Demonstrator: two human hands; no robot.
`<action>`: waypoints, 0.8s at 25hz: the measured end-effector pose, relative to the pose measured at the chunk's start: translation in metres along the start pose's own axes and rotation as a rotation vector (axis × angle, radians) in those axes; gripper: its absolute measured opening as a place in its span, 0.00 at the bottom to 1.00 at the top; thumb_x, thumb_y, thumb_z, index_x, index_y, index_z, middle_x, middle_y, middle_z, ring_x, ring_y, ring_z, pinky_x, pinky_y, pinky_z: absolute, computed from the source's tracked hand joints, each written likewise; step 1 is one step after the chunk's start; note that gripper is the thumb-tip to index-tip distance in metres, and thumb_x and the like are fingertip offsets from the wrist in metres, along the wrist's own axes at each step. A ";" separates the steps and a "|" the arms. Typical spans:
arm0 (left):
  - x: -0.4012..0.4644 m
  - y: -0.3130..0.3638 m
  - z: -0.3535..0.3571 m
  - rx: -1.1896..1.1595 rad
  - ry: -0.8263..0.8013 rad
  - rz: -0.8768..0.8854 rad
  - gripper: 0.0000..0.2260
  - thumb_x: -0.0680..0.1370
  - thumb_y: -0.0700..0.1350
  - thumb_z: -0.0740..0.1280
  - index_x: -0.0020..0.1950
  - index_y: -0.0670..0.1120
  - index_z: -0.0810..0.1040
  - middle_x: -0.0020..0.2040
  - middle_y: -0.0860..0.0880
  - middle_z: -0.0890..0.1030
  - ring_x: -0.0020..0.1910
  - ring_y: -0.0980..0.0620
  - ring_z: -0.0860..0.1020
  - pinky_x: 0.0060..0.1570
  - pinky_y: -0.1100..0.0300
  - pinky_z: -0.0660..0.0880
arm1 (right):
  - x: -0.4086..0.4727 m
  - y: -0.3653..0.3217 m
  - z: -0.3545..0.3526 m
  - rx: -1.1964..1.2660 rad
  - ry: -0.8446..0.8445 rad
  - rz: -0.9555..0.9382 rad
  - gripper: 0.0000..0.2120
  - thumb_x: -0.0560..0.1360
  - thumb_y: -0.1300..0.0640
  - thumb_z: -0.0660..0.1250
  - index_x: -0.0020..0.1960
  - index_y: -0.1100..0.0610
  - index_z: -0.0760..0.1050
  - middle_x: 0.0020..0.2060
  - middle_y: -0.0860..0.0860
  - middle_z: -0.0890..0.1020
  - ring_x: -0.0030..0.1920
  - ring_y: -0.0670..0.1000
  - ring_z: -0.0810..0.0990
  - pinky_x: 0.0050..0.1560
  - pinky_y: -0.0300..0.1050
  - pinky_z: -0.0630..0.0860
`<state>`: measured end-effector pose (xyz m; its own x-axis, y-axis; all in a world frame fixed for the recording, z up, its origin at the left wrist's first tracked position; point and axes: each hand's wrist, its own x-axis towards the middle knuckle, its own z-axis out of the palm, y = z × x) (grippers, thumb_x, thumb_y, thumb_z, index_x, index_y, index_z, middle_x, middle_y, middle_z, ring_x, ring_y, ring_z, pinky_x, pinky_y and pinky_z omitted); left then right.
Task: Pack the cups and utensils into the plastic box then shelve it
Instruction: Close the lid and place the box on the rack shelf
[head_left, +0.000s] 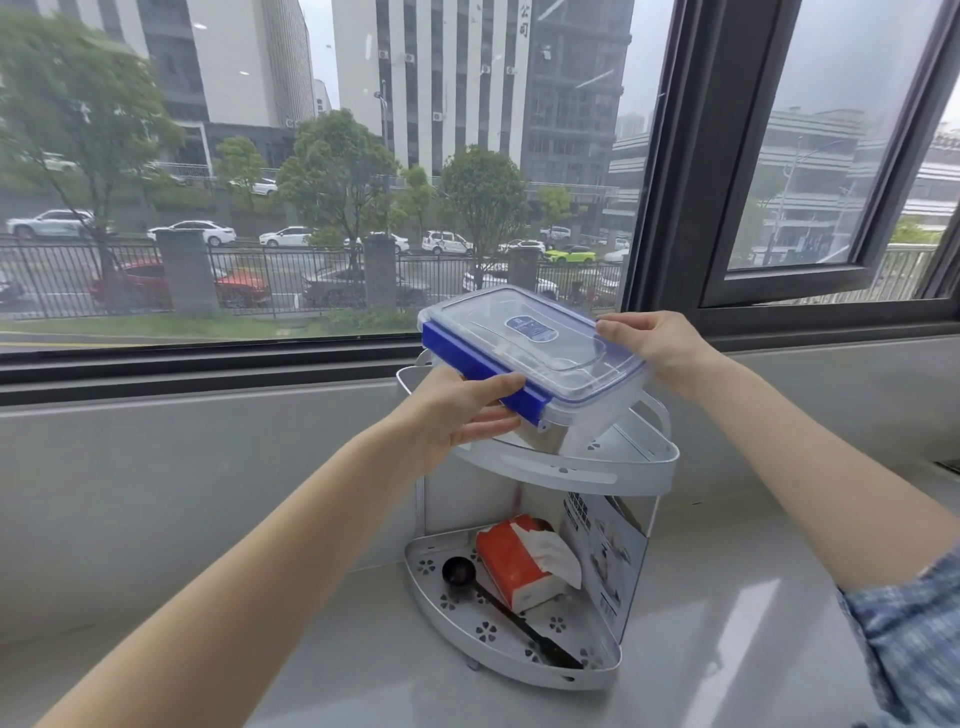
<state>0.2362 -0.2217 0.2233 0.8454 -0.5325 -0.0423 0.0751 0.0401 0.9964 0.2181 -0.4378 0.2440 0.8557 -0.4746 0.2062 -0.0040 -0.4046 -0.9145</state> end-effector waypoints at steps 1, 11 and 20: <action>-0.001 0.000 0.001 0.010 0.001 0.000 0.10 0.73 0.40 0.67 0.53 0.42 0.74 0.40 0.47 0.82 0.28 0.57 0.82 0.30 0.68 0.79 | 0.000 0.000 0.000 -0.010 -0.001 -0.003 0.17 0.73 0.57 0.69 0.61 0.61 0.77 0.60 0.56 0.79 0.56 0.48 0.74 0.65 0.41 0.66; -0.004 -0.012 0.003 0.008 -0.014 -0.110 0.16 0.73 0.40 0.67 0.59 0.36 0.72 0.43 0.42 0.81 0.37 0.51 0.81 0.30 0.67 0.80 | 0.002 0.006 0.011 -0.268 0.021 -0.011 0.16 0.76 0.52 0.64 0.62 0.56 0.77 0.62 0.54 0.79 0.63 0.53 0.74 0.65 0.45 0.68; -0.013 -0.005 0.000 -0.015 -0.021 -0.150 0.07 0.77 0.37 0.61 0.53 0.39 0.71 0.47 0.39 0.79 0.39 0.48 0.80 0.32 0.61 0.80 | -0.011 -0.001 0.013 -0.388 0.057 -0.032 0.17 0.79 0.52 0.59 0.65 0.56 0.73 0.64 0.56 0.77 0.66 0.56 0.72 0.67 0.50 0.67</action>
<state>0.2248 -0.2155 0.2188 0.8130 -0.5507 -0.1893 0.2080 -0.0289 0.9777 0.2157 -0.4223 0.2377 0.8284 -0.4954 0.2615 -0.1824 -0.6800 -0.7102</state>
